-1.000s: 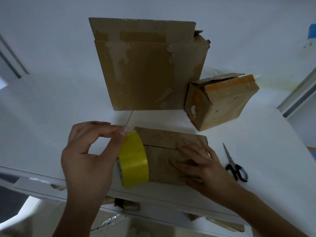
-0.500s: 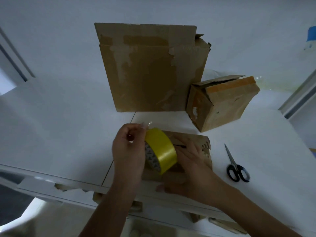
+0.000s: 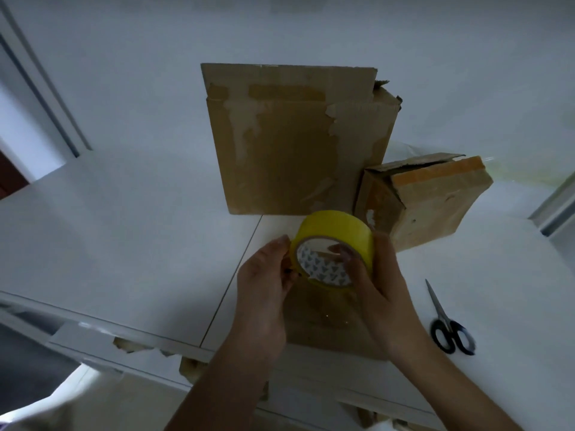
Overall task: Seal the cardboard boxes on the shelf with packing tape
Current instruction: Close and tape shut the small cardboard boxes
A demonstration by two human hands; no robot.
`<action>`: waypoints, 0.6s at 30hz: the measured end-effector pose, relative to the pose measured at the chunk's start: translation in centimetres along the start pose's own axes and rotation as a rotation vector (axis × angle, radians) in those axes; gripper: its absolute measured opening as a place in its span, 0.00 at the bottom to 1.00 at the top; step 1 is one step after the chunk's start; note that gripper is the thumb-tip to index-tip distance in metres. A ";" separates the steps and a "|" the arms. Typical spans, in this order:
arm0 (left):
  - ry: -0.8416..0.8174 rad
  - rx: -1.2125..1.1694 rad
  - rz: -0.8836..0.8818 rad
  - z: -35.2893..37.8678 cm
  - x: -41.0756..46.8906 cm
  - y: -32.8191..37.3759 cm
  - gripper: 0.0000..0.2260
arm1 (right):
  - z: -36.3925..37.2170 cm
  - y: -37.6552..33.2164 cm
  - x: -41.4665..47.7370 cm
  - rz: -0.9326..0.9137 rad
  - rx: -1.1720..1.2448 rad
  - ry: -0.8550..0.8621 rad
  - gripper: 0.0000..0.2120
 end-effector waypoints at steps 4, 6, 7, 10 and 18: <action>-0.029 -0.092 -0.032 -0.1 -0.1 -0.7 0.06 | -0.6 0.5 0.6 -0.078 -0.099 0.121 0.30; -0.053 -0.136 -0.051 0.4 -0.2 -1.1 0.07 | -0.8 1.5 1.4 0.038 0.113 0.276 0.26; -0.058 -0.146 -0.064 0.8 -0.2 -1.4 0.07 | -0.8 2.2 1.8 0.143 0.260 0.337 0.22; -0.071 -0.180 -0.104 1.7 -0.2 -2.2 0.07 | 0.1 4.0 2.5 0.458 0.709 0.381 0.15; -0.042 -0.204 -0.025 0.7 0.9 -2.7 0.06 | -0.4 3.5 2.8 0.441 0.482 0.289 0.13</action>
Point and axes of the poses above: each hand's wrist, its own x-axis towards the middle knuckle, its own z-axis out of the palm, y = z × x, the point moved 2 cm from there along x, towards the middle knuckle, and after that the axes turned 14 degrees about x, right-handed, at the moved point
